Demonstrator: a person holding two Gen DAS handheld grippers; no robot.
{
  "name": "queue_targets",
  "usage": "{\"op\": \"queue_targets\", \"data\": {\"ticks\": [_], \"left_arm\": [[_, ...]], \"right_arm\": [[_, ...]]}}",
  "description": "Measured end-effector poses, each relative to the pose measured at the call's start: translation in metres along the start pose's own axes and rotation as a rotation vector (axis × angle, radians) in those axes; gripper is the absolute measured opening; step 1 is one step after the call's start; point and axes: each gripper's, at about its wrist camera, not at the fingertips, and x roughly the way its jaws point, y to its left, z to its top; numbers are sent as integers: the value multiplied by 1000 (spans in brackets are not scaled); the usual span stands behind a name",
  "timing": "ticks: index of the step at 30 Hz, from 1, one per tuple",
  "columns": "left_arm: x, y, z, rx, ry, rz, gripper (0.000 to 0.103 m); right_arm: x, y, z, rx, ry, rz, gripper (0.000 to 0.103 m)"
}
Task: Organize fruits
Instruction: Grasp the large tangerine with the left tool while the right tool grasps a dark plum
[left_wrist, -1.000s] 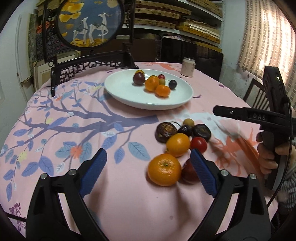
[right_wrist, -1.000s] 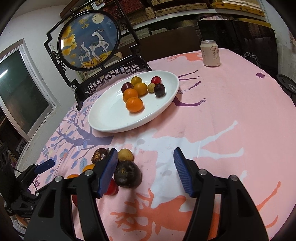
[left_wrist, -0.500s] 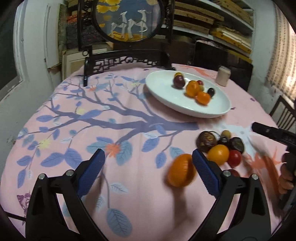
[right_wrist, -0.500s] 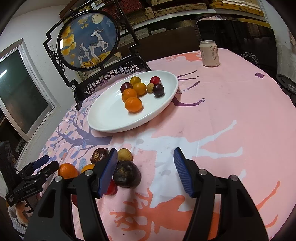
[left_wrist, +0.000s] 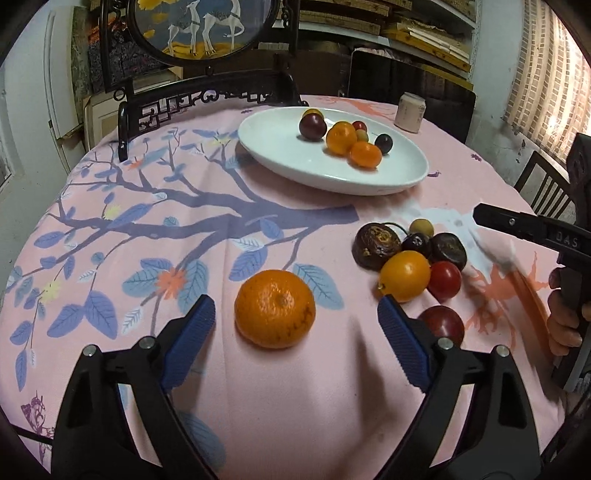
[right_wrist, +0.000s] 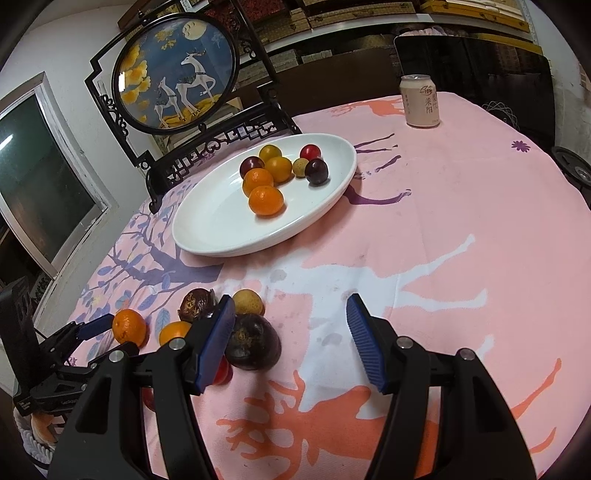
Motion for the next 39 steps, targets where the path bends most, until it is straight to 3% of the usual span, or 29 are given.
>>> {"op": "queue_targets", "data": {"ticks": [3, 5, 7, 8, 12, 19, 22, 25, 26, 31, 35, 39], "left_arm": [[5, 4, 3, -12, 9, 17, 90], [6, 6, 3, -21, 18, 6, 70], [8, 6, 3, -23, 23, 3, 57], [8, 7, 3, -26, 23, 3, 55], [9, 9, 3, -35, 27, 6, 55], [16, 9, 2, -37, 65, 8, 54], [18, 5, 3, -18, 69, 21, 53], [18, 7, 3, -23, 63, 8, 52], [17, 7, 3, -26, 61, 6, 46], [8, 0, 4, 1, 20, -8, 46], [7, -7, 21, 31, -7, 8, 46], [22, -16, 66, 52, -38, 35, 46]], "right_arm": [[3, 2, -1, -10, 19, -2, 63], [7, 5, -4, -24, 44, -1, 63], [12, 9, -7, -51, 72, 0, 63], [13, 13, -9, -72, 82, -4, 63], [16, 21, -13, -118, 95, -3, 55], [30, 37, -23, -208, 155, 12, 50], [33, 40, -21, -212, 143, -8, 41], [33, 36, -19, -186, 140, 8, 40], [33, 36, -20, -188, 139, 8, 40], [26, 33, -18, -174, 114, 2, 40], [16, 25, -6, -126, 58, -2, 40], [16, 22, 25, -97, 12, -17, 40]]}}
